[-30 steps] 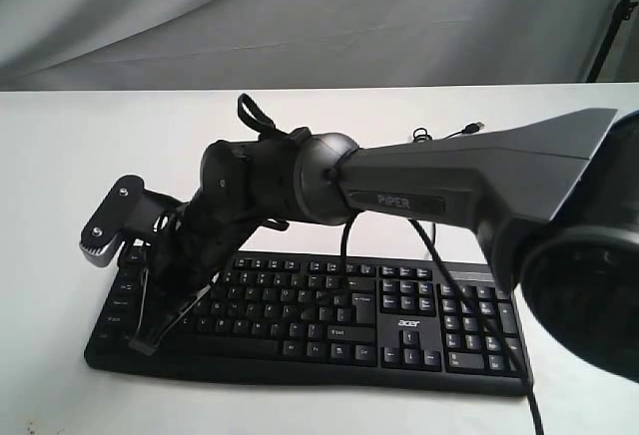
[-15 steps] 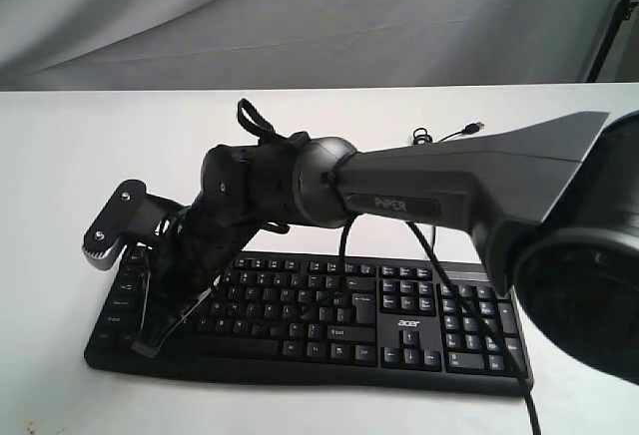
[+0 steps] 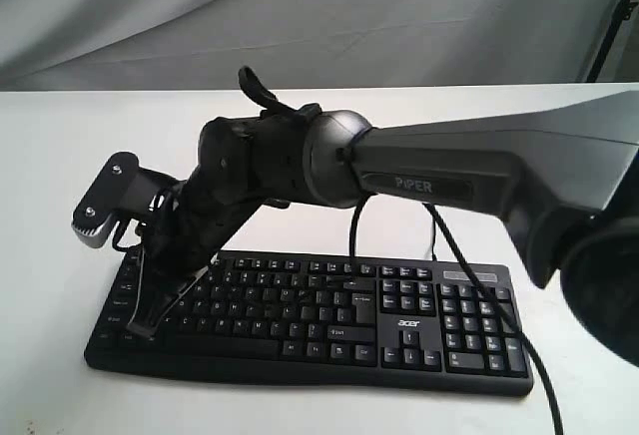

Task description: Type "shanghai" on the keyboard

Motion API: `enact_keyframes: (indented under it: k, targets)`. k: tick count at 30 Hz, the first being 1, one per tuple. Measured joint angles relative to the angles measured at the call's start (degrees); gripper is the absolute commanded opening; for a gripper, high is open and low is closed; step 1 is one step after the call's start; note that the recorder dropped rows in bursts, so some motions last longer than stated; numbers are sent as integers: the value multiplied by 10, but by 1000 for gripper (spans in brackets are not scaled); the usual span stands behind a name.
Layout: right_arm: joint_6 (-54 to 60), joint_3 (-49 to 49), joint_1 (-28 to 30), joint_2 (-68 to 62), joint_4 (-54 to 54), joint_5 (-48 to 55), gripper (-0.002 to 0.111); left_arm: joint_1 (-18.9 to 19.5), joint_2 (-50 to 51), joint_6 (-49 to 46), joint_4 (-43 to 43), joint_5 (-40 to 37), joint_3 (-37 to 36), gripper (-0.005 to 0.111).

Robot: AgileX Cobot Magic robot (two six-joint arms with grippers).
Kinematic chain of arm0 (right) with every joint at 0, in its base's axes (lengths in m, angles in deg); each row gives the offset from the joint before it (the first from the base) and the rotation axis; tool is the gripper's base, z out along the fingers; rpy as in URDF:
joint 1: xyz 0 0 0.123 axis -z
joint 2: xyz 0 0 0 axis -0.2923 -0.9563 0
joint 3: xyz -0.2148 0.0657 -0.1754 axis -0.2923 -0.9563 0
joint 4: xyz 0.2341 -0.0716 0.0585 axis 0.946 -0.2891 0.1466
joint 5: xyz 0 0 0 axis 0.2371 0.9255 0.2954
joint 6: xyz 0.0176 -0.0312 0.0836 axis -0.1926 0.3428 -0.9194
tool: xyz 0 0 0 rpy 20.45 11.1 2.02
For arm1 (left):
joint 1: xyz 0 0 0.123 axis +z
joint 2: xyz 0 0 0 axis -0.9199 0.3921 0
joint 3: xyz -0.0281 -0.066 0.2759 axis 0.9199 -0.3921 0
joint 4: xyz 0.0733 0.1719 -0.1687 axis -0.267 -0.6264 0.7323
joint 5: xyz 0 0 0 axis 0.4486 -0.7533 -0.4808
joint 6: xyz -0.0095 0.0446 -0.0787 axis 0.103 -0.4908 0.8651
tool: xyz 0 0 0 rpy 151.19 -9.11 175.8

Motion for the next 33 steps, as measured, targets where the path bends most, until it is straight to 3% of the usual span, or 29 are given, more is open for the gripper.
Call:
enact_keyframes:
  k: [6,12,23,33]
  targets:
    - [-22,-28,7,21,-17,33,0,0,0,0,0,0,0,0]
    - [-33,-144,12,97,-21,-64,0,0,0,0,0,0,0,0]
    - [-93,-211,21,105,-19,-102,0,0,0,0,0,0,0,0]
    - [-82,-236,24,105,-4,-143,0,0,0,0,0,0,0,0]
